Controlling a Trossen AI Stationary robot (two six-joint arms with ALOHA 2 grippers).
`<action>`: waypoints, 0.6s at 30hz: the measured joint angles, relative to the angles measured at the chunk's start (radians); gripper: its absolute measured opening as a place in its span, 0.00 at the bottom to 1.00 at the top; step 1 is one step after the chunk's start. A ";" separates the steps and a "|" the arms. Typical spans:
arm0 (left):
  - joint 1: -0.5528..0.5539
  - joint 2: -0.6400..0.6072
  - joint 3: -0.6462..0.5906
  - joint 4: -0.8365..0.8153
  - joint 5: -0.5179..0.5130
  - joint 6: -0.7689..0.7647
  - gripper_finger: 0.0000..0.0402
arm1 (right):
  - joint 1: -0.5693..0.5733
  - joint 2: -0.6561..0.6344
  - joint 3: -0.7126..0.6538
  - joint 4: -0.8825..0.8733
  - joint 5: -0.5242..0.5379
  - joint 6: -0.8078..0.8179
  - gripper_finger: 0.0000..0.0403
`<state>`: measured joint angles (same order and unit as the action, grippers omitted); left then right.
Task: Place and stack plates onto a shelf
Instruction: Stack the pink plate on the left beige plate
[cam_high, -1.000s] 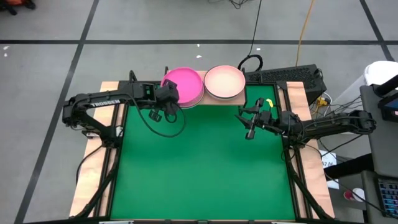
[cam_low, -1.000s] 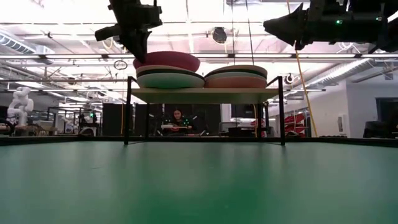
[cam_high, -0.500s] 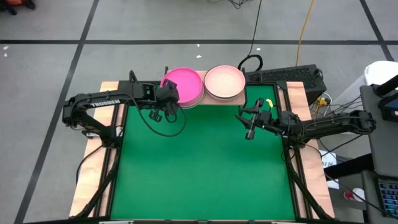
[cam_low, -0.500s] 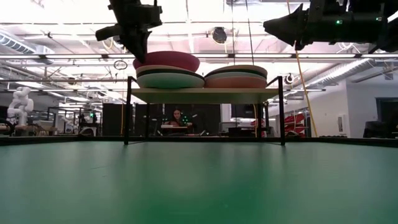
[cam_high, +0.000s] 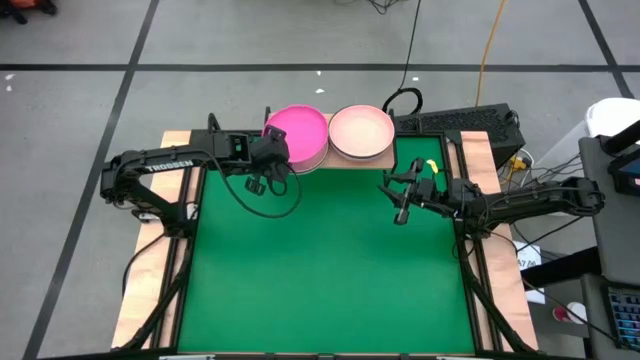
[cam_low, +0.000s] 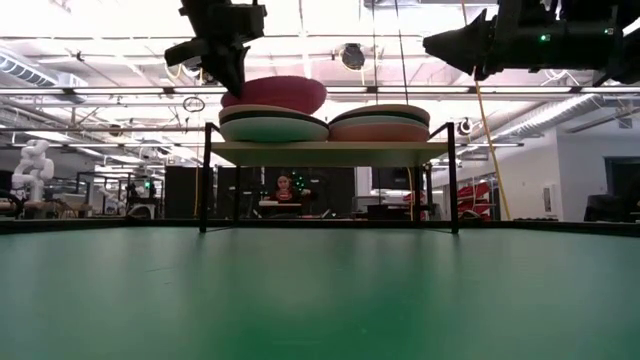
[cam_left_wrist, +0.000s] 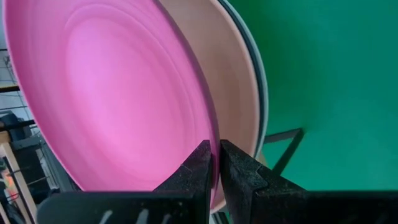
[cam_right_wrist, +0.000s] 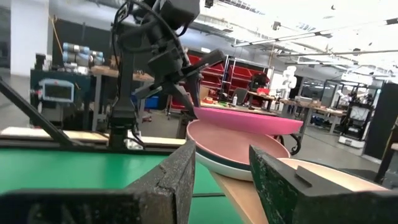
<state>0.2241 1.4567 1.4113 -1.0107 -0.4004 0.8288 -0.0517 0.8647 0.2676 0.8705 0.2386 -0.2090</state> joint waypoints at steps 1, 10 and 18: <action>0.000 0.000 0.000 0.007 0.000 0.000 0.08 | 0.000 0.000 0.000 -0.002 0.000 -0.013 0.33; 0.000 0.000 0.000 0.067 0.003 -0.001 0.08 | 0.000 0.000 0.000 -0.001 -0.003 -0.013 0.33; 0.000 0.000 0.000 0.159 0.003 0.001 0.08 | 0.000 0.000 0.000 -0.001 -0.004 -0.013 0.33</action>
<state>0.2241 1.4567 1.4109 -0.8515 -0.3976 0.8298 -0.0517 0.8646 0.2676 0.8692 0.2348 -0.2218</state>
